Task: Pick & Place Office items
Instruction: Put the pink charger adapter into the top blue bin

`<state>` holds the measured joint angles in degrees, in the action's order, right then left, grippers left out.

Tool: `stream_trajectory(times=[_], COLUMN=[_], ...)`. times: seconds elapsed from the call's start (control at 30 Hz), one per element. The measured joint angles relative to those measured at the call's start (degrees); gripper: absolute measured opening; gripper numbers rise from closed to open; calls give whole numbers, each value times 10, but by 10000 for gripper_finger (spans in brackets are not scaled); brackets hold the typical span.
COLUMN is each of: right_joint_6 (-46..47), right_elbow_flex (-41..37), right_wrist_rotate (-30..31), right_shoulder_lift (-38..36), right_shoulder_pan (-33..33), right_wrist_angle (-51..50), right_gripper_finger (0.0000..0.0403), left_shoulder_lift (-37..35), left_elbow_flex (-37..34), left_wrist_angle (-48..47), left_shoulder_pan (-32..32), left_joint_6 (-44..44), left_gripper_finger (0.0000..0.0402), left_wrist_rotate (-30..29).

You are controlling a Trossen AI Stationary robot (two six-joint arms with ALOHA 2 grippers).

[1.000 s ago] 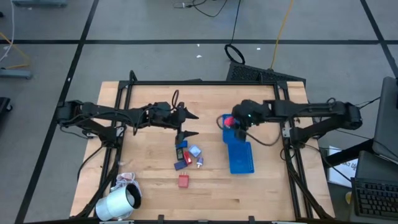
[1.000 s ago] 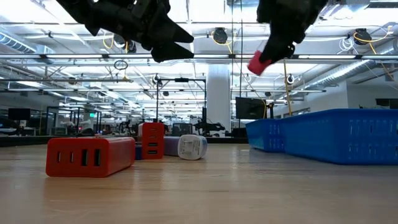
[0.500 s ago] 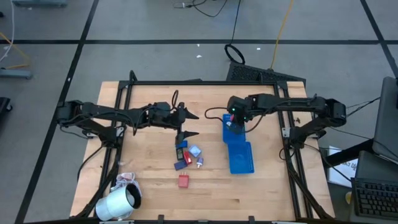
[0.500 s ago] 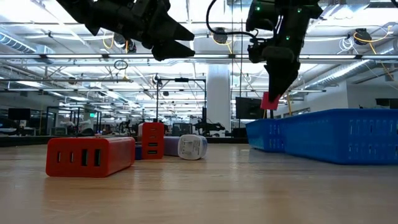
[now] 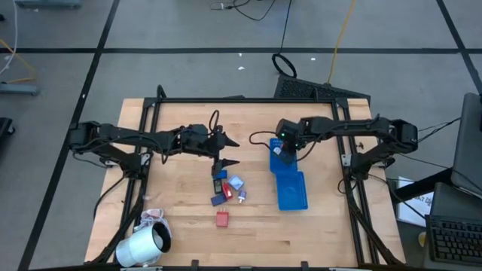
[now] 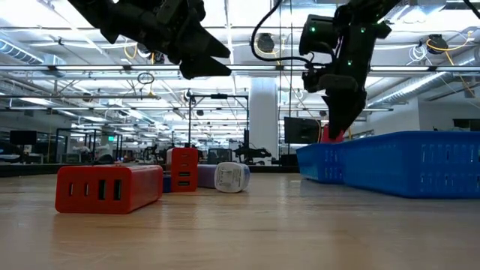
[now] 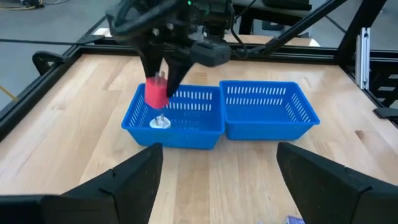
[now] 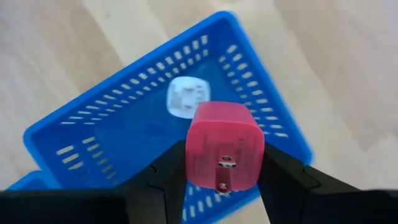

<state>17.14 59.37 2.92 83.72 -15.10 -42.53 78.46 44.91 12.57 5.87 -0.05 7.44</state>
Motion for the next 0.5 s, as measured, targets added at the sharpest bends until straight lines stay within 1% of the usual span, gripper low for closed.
stream_trajectory(times=[0.1, 0.33, 0.5], right_joint_6=[2, 8, 8], right_elbow_flex=[-13, -40, -56], right_wrist_rotate=[-15, -15, -16], right_shoulder_lift=[0, 0, 0], right_shoulder_pan=[-2, -3, -3], right_wrist_angle=[12, 39, 57], right_gripper_finger=[149, 149, 149], left_shoulder_lift=[0, 0, 0], left_elbow_flex=[0, 0, 0], left_wrist_angle=[0, 4, 8], left_shoulder_pan=[0, 0, 0], left_joint_6=[0, -2, -2], left_gripper_finger=[315, 328, 323], left_wrist_rotate=[0, 0, 0])
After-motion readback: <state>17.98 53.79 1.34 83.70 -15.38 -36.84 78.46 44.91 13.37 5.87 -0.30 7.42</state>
